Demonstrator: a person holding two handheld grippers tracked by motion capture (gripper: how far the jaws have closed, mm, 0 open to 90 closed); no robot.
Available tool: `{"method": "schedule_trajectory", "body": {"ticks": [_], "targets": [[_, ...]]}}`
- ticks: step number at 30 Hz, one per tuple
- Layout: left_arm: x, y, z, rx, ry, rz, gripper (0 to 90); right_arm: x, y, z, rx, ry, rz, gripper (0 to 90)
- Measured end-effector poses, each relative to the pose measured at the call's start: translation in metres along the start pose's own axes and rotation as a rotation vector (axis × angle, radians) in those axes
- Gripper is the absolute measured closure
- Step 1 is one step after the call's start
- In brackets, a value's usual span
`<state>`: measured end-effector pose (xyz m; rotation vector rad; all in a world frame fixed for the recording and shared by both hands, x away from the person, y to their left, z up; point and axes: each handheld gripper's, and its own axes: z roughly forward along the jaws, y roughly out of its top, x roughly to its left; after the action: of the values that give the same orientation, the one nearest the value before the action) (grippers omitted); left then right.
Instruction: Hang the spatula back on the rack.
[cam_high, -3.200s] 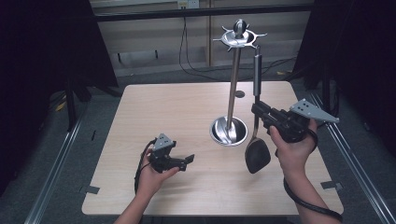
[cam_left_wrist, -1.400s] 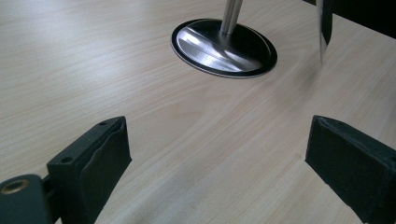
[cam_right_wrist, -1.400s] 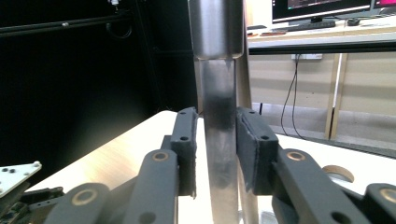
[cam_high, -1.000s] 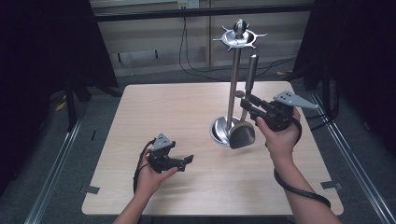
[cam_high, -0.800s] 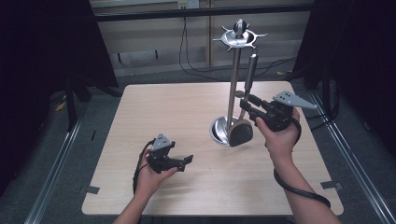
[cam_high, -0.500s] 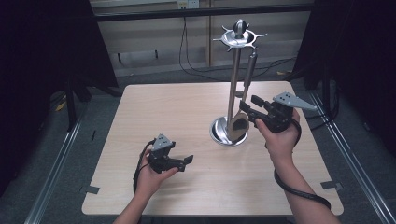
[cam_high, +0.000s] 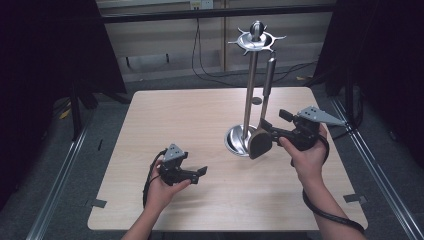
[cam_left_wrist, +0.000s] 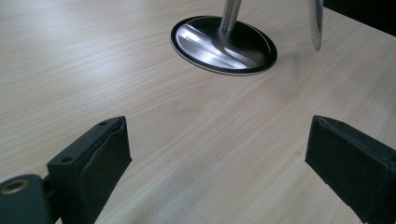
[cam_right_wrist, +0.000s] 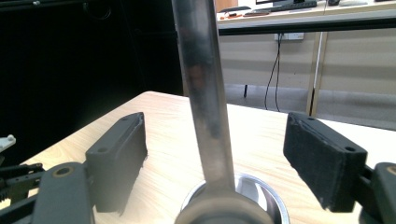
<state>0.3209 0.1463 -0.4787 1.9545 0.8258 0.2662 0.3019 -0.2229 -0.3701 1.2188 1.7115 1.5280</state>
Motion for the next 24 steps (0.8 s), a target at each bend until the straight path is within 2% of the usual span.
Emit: {"method": "schedule_trajectory", "body": {"ticks": [7,24], "targets": [[0.000,-0.001,0.000,0.008,0.003,0.010,6.3,-0.003,-0.008,-0.007,0.015,0.009,-0.036,15.4],[-0.001,0.000,0.000,0.001,0.003,0.001,6.2,-0.014,-0.030,-0.018,0.081,0.019,-0.047,11.9]]}}
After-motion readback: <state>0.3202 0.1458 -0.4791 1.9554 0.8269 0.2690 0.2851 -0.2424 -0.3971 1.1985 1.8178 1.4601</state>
